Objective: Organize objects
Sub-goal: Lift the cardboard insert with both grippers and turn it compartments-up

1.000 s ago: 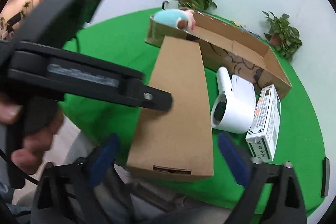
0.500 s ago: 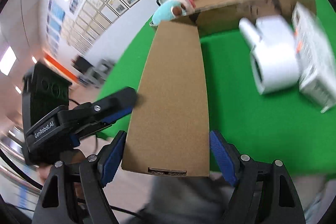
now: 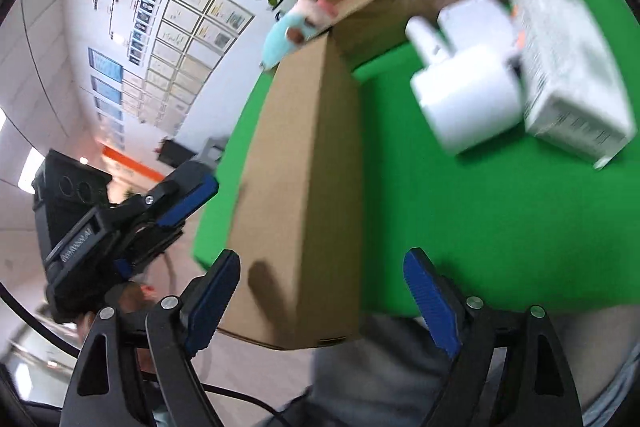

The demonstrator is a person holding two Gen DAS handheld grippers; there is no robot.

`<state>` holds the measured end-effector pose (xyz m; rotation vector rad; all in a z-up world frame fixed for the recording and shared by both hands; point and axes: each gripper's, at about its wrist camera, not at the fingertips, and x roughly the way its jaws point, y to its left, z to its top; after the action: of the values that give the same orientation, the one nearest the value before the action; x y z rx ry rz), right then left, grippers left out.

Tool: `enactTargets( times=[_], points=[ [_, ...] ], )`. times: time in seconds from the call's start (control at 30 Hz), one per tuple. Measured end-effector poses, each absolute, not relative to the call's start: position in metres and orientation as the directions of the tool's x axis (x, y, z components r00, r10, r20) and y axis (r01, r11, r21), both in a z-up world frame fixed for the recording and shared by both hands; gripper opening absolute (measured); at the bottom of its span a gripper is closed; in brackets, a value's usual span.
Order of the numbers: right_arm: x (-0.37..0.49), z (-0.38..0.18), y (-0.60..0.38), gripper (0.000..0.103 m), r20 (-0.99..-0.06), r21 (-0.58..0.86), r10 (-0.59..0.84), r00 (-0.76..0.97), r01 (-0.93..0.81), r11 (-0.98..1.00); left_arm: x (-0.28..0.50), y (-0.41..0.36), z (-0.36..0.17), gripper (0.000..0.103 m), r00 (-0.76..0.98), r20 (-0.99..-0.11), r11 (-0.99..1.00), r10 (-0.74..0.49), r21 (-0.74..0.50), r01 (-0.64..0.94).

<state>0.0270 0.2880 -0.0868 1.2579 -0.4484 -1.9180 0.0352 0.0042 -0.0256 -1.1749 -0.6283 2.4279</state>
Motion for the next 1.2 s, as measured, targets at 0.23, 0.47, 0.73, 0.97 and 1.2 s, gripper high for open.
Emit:
enactTargets(
  times=[0.23,0.47,0.73,0.97,1.2],
  points=[
    [0.053,-0.046,0.277,0.087,-0.629,0.454,-0.721,-0.290,0.616,-0.644,0.025,0.022,-0.023,0.039,-0.566,-0.592,-0.789,0.573,-0.586,-0.186],
    [0.052,-0.032,0.276,0.088,-0.633,0.375,-0.675,-0.378,0.614,-0.695,0.003,0.087,-0.012,0.039,-0.471,-0.605,-0.765,0.642,-0.543,-0.347],
    [0.035,-0.040,0.301,0.071,-0.672,0.318,-0.579,-0.461,0.527,-0.788,0.016,0.054,-0.017,0.051,-0.591,-0.672,-0.890,0.446,-0.406,-0.210],
    [0.034,-0.059,0.266,0.032,-0.729,0.255,-0.533,-0.429,0.553,-0.793,0.010,0.049,-0.042,0.051,-0.540,-0.723,-0.897,0.431,-0.407,-0.172],
    [0.032,-0.050,0.252,0.053,-0.699,0.228,-0.532,-0.478,0.556,-0.799,-0.001,0.032,-0.035,0.051,-0.569,-0.739,-0.931,0.361,-0.318,-0.178]
  ],
)
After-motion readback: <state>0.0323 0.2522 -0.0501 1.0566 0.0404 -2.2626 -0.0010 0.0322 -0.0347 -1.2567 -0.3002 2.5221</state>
